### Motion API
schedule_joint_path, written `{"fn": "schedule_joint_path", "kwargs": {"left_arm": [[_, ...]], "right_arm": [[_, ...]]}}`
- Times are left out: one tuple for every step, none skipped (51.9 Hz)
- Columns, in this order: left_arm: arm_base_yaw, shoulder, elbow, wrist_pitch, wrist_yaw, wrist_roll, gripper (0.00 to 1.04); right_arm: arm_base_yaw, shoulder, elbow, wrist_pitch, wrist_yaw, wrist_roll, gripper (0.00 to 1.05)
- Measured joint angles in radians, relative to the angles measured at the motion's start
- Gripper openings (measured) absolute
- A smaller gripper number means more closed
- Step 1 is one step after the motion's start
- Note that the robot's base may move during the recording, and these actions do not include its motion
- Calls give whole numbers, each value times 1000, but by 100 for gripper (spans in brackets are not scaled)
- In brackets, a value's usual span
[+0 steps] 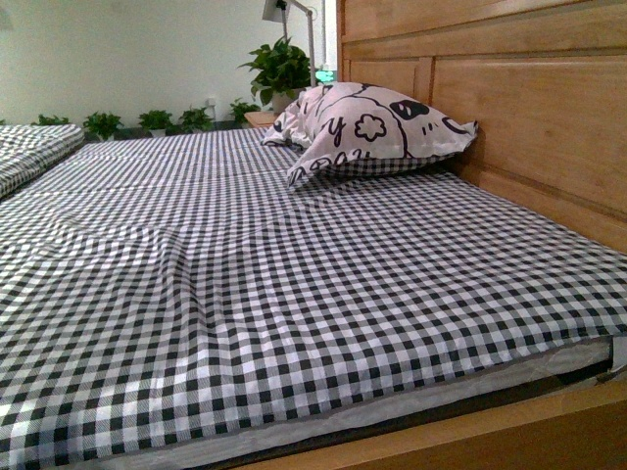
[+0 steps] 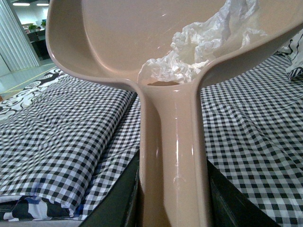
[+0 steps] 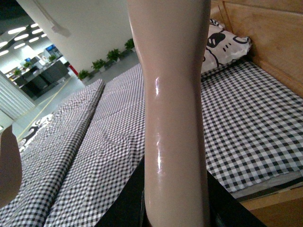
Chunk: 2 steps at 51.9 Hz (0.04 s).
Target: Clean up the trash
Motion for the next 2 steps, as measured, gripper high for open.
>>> {"fn": "schedule_joint_path", "kwargs": {"left_arm": [[0, 0, 0, 0, 0, 0, 27], [0, 0, 0, 0, 0, 0, 27]], "right_arm": [[0, 0, 0, 0, 0, 0, 18], [0, 0, 0, 0, 0, 0, 18]]}}
